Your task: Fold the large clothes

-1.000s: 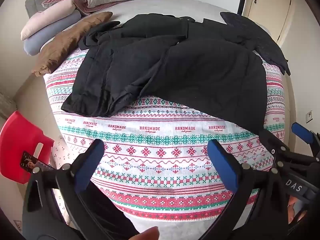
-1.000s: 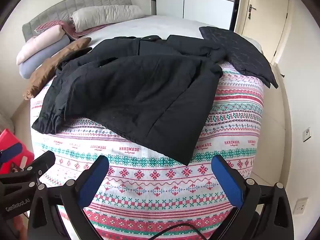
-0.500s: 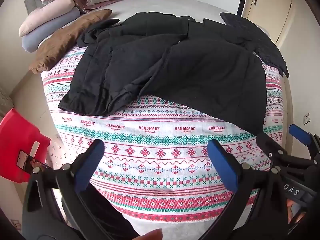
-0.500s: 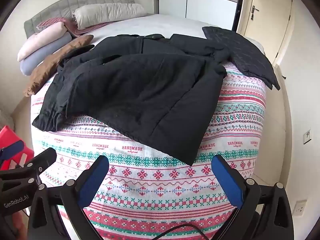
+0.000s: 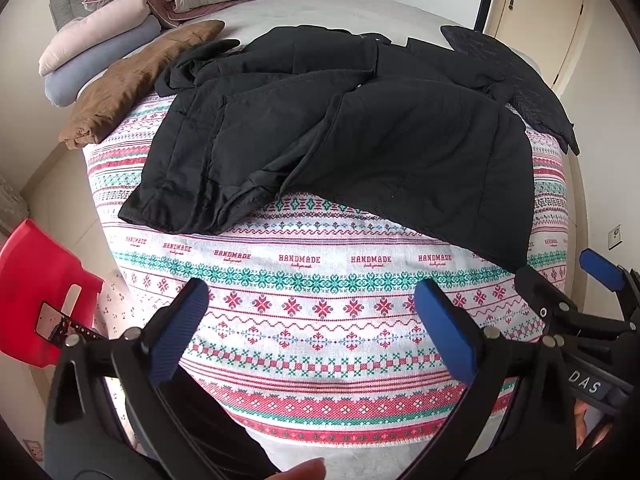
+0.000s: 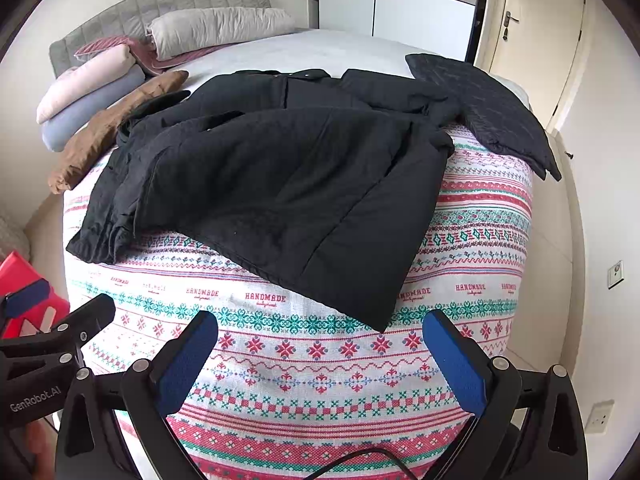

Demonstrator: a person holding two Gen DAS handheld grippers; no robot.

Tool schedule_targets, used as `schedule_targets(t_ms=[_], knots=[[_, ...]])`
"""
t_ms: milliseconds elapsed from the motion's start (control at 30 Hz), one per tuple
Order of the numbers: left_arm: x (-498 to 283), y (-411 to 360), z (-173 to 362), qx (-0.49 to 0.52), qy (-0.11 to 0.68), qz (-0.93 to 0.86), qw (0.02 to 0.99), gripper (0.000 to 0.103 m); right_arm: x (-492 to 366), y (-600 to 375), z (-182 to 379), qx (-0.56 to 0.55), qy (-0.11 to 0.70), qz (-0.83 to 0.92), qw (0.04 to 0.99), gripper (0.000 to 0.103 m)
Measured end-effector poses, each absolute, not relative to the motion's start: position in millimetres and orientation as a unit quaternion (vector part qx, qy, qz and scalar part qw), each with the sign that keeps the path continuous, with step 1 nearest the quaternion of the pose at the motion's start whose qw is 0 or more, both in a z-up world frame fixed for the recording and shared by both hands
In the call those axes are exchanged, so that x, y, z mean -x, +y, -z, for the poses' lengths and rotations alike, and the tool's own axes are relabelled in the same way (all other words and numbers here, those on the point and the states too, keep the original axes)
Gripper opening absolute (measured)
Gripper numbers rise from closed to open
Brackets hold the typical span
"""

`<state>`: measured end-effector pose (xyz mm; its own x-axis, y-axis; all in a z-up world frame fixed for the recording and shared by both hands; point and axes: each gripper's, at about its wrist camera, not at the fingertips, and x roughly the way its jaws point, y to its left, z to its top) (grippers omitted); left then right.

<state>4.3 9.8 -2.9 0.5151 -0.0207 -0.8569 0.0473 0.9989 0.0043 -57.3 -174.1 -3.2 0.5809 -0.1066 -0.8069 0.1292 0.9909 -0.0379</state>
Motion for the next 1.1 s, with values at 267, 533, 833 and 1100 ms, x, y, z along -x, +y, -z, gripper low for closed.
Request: schedule_targets(t_ms=[267,533,833,1100], knots=[[-4.2,10.0,2.4,-0.013,0.492,0.019,0.87,0.102,57.2,-174.1,2.6,-0.013,0.453,0.066,0.889,0.103],[-4.5,9.6,2.5,-0.014,0.492,0.019,0.87,0.102,56.8,-174.4,1.3,-0.012,0.453,0.066,0.889,0.103],[-4.3,9.5,2.5,-0.014,0.492,0.019,0.87,0.102,56.8,-174.3,0.8,-0.014,0.453,0.067,0.889,0.103],[-4.4,9.9,2.6,-0.013,0.492,0.019,0.87,0.102,56.2,-174.6,0.9,-0.014,0.454,0.066,0.888,0.103]])
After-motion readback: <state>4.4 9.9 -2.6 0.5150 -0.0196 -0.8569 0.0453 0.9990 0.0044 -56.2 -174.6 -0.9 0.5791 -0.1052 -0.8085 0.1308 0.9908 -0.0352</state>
